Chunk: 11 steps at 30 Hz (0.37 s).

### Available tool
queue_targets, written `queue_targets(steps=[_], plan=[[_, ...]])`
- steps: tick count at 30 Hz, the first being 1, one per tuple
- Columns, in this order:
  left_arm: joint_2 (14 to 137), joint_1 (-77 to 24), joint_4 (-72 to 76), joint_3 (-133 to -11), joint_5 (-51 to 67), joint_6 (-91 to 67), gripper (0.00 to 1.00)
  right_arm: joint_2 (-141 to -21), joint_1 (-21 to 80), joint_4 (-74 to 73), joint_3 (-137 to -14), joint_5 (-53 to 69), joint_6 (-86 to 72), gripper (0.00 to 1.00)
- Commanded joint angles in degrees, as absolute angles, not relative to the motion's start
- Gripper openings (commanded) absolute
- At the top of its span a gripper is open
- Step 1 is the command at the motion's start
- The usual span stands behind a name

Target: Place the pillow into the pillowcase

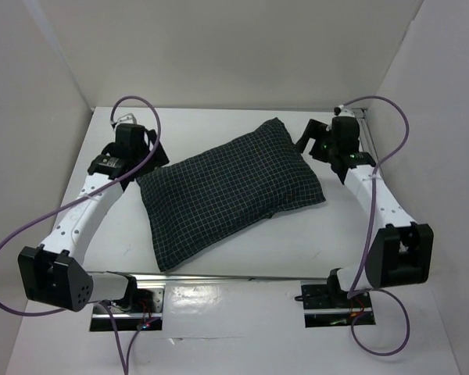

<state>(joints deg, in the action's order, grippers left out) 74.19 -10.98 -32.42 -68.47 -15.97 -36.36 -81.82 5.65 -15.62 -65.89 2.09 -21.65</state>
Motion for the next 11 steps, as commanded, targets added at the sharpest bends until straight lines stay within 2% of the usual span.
queue_targets(steps=[1, 11], plan=[[73.1, -11.3, -30.3, -70.6, -17.2, -34.9, 1.00, -75.1, 4.8, -10.9, -62.8, 4.9, -22.5, 1.00], [73.1, -11.3, -30.3, -71.1, -19.1, -34.9, 1.00, -74.5, 3.6, -12.6, -62.3, 5.9, -20.4, 1.00]])
